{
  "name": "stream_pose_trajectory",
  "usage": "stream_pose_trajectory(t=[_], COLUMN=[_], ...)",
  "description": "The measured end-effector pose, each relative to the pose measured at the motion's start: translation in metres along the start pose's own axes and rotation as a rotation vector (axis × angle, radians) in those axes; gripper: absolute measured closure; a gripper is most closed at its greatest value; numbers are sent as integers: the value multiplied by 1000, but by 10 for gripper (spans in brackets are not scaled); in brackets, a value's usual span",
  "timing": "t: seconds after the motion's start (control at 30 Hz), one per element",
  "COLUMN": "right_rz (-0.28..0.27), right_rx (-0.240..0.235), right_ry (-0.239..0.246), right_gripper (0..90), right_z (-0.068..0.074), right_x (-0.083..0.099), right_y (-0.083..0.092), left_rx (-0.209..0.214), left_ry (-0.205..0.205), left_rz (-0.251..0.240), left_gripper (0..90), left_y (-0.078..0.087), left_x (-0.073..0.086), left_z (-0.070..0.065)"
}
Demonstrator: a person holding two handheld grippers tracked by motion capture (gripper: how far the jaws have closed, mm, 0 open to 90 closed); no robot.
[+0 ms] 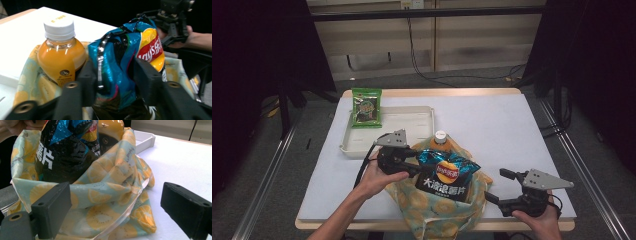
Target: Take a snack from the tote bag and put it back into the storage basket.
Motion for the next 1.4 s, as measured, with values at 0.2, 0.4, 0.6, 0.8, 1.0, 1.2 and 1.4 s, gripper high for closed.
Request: stream_pose_trajectory(t=[0.2, 0.4, 0.6, 0.8, 1.0, 1.2, 1.4], right_rz=[2, -3, -20, -20, -26, -31, -33], right_rx=[1, 9, 6, 7, 7, 13, 20], right_ry=[1, 1, -5, -3, -6, -8, -10], right_gripper=[87, 87, 80, 81, 78, 77, 76], right_z=[0, -1, -1, -2, -2, -2, -2], right_x=[0, 0, -1, -1, -1, -2, -2], right_y=[0, 1, 3, 3, 4, 6, 6], left_rx=[15, 30, 32, 32, 35, 16, 21], left_ry=[-18, -14, 0, 12, 4, -25, -34], left_rz=[9, -4, -38, -48, -78, -97, -125], left_gripper=[787, 846, 862, 865, 869, 869, 869], left_y=[0, 2, 7, 8, 12, 17, 24], left_x=[-2, -4, -4, -6, -16, -26, -40], left_z=[-6, -10, -14, -17, -22, -27, -30])
Point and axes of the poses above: each handheld gripper's, and its own axes: y roughly backward along the jaws, x roughly out of its underside, z roughly to its left, the point moved 1 cm from there along -y, roughly forward along the jaws, and after that the axes turned 7 degrees about -z, right-handed, at the moved point
